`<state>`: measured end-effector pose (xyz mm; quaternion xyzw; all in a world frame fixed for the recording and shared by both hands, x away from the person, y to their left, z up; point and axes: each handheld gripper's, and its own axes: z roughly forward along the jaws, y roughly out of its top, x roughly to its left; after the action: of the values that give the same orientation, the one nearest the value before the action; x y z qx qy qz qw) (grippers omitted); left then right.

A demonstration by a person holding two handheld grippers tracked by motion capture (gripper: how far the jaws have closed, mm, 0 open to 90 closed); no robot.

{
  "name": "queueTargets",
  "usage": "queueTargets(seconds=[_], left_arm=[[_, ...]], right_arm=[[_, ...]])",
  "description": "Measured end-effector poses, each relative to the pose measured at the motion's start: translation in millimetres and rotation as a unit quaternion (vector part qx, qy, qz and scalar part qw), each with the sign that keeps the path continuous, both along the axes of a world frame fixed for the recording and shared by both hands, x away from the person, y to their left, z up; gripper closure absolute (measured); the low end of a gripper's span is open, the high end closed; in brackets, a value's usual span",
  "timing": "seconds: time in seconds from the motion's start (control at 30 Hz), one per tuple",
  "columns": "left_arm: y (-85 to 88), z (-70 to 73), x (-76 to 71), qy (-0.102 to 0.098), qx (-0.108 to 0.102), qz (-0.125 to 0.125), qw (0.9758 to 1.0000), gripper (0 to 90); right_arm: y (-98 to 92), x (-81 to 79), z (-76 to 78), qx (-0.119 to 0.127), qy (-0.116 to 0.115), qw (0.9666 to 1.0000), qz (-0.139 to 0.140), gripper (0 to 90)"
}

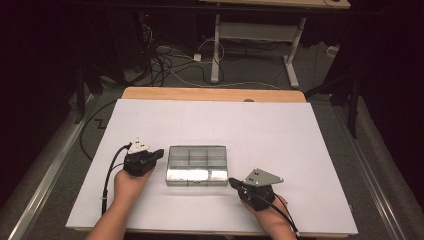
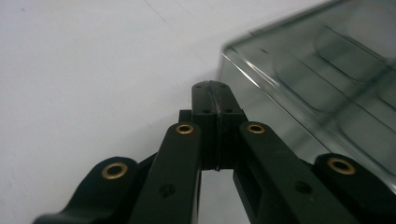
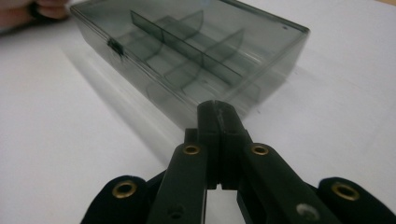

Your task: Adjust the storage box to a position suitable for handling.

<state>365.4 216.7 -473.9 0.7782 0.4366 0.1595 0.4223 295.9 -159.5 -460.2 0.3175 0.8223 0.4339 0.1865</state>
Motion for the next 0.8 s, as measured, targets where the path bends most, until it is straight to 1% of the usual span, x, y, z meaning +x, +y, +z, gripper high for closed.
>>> queueTargets(seconds=[0.03, 0.07, 0.1, 0.13, 0.17, 0.2, 0.23, 0.27, 0.3, 0.33, 0.37, 0.4, 0.43, 0.5, 0.53, 0.57, 0.6, 0.63, 0.67, 0.7, 0.73, 0.77, 0.8], left_arm=[[-1.3, -0.2, -7.7, 0.002, -0.001, -0.003, 1.0, 87.2], [-5.7, -0.7, -20.9, 0.009, 0.001, -0.013, 0.9999, 87.1], [-5.7, -0.7, -20.9, 0.009, 0.001, -0.013, 0.9999, 87.2], [-9.0, -0.8, -25.6, 0.013, -0.001, -0.018, 0.9998, 87.2], [-13.1, -0.8, -28.8, 0.017, 0.002, -0.021, 0.9996, 87.2], [-16.3, -0.5, -30.5, 0.014, 0.015, -0.017, 0.9996, 87.2], [-17.0, -0.7, -30.0, 0.012, 0.019, -0.015, 0.9996, 87.2], [-15.8, -1.5, -27.1, 0.015, 0.012, -0.015, 0.9997, 87.1], [-14.2, -2.4, -22.9, 0.015, 0.012, -0.011, 0.9998, 87.1], [-12.8, -3.2, -17.4, 0.015, 0.013, -0.004, 0.9998, 87.2], [-9.5, -3.1, -2.7, 0.013, 0.019, 0.007, 0.9997, 87.2], [-9.5, -3.1, -2.7, 0.013, 0.019, 0.007, 0.9997, 87.2], [-8.3, 0.3, 12.3, 0.002, 0.01, 0.011, 0.9999, 87.2], [-11.8, 3.8, 27.8, -0.004, 0.009, 0.011, 0.9999, 87.3], [-11.8, 3.8, 27.8, -0.004, 0.009, 0.011, 0.9999, 87.3], [-14.2, 4.7, 34.5, -0.007, 0.008, 0.008, 0.9999, 87.3], [-16.9, 5.3, 40.4, -0.009, 0.016, 0.008, 0.9998, 87.3], [-19.2, 5.3, 45.5, -0.008, 0.021, 0.007, 0.9997, 87.3], [-20.4, 4.8, 49.8, -0.005, 0.023, 0.004, 0.9997, 87.3], [-21.2, 3.6, 53.0, -0.002, 0.026, 0.001, 0.9997, 87.3], [-21.6, 2.0, 54.8, 0.001, 0.026, -0.005, 0.9996, 87.3], [-22.3, 0.3, 55.3, 0.003, 0.025, -0.011, 0.9996, 87.3], [-23.2, -0.9, 55.2, 0.003, 0.026, -0.018, 0.9995, 87.3]], right_arm=[[0.0, 0.0, 0.0, 0.0, 0.0, 1.0, 0.0, 90.0], [-9.6, -0.7, -3.4, 0.003, 0.004, 0.9999, -0.01, 90.0], [-14.1, -1.1, -5.1, 0.005, 0.005, 0.9999, -0.015, 90.0], [-17.8, -1.5, -6.5, 0.009, 0.006, 0.9997, -0.021, 90.0], [-20.9, -1.4, -7.5, 0.015, 0.006, 0.9995, -0.027, 90.0], [-22.6, -0.9, -7.6, 0.02, 0.006, 0.9993, -0.032, 90.0], [-22.6, -0.9, -7.6, 0.02, 0.006, 0.9993, -0.032, 90.0], [-22.8, 0.8, -5.9, 0.021, 0.001, 0.9991, -0.036, 90.0], [-22.8, 0.8, -5.9, 0.021, 0.001, 0.9991, -0.036, 90.0], [-21.0, 4.3, -3.1, 0.025, -0.003, 0.9987, -0.044, 90.0], [-19.2, 7.6, -1.6, 0.024, -0.008, 0.9986, -0.047, 90.0], [-17.4, 12.6, 0.0, 0.022, -0.01, 0.9985, -0.05, 90.0], [-15.2, 19.1, 1.6, 0.022, -0.011, 0.9982, -0.054, 90.0], [-12.0, 37.3, 4.5, 0.028, -0.01, 0.9974, -0.066, 90.0], [-12.0, 37.3, 4.5, 0.028, -0.01, 0.9974, -0.066, 90.0], [-8.7, 58.2, 6.5, 0.03, -0.003, 0.9964, -0.079, 90.0], [-7.2, 68.9, 7.3, 0.031, 0.001, 0.9959, -0.085, 90.0], [-4.8, 78.3, 8.2, 0.03, 0.007, 0.9954, -0.09, 90.0], [-4.8, 78.3, 8.2, 0.03, 0.007, 0.9954, -0.09, 90.0], [-2.3, 87.1, 8.6, 0.028, 0.008, 0.9953, -0.092, 90.0], [4.4, 101.0, 8.0, 0.028, 0.012, 0.9946, -0.099, 90.0], [8.4, 106.3, 7.4, 0.023, 0.013, 0.9947, -0.099, 90.0], [8.4, 106.3, 7.4, 0.023, 0.013, 0.9947, -0.099, 90.0]])
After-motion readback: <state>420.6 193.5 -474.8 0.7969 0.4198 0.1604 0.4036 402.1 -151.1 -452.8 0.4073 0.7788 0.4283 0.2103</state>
